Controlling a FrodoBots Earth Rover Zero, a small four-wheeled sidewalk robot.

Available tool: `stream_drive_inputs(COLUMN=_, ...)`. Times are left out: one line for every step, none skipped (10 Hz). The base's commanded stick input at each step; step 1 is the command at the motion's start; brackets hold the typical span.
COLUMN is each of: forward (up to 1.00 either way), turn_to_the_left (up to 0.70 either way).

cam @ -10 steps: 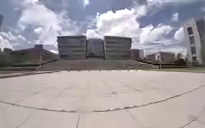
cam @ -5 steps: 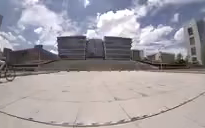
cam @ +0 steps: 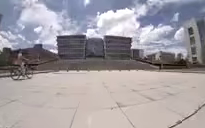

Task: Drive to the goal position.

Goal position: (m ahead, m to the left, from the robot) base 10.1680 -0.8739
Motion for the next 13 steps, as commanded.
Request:
stream_drive_inputs(forward=0.70, turn_to_the_left=0.02)
stream_drive_inputs(forward=0.70, turn_to_the_left=0.02)
stream_drive_inputs(forward=0.70, turn_to_the_left=0.03)
stream_drive_inputs(forward=0.70, turn_to_the_left=0.03)
stream_drive_inputs(forward=0.70, turn_to_the_left=0.02)
stream_drive_inputs(forward=0.70, turn_to_the_left=0.03)
stream_drive_inputs(forward=0.70, turn_to_the_left=0.03)
stream_drive_inputs(forward=0.70, turn_to_the_left=0.03)
stream_drive_inputs(forward=0.70, turn_to_the_left=0.02)
stream_drive_inputs(forward=0.70, turn_to_the_left=0.02)
stream_drive_inputs(forward=0.70, turn_to_the_left=0.03)
stream_drive_inputs(forward=0.70, turn_to_the_left=0.03)
stream_drive_inputs(forward=0.70, turn_to_the_left=0.03)
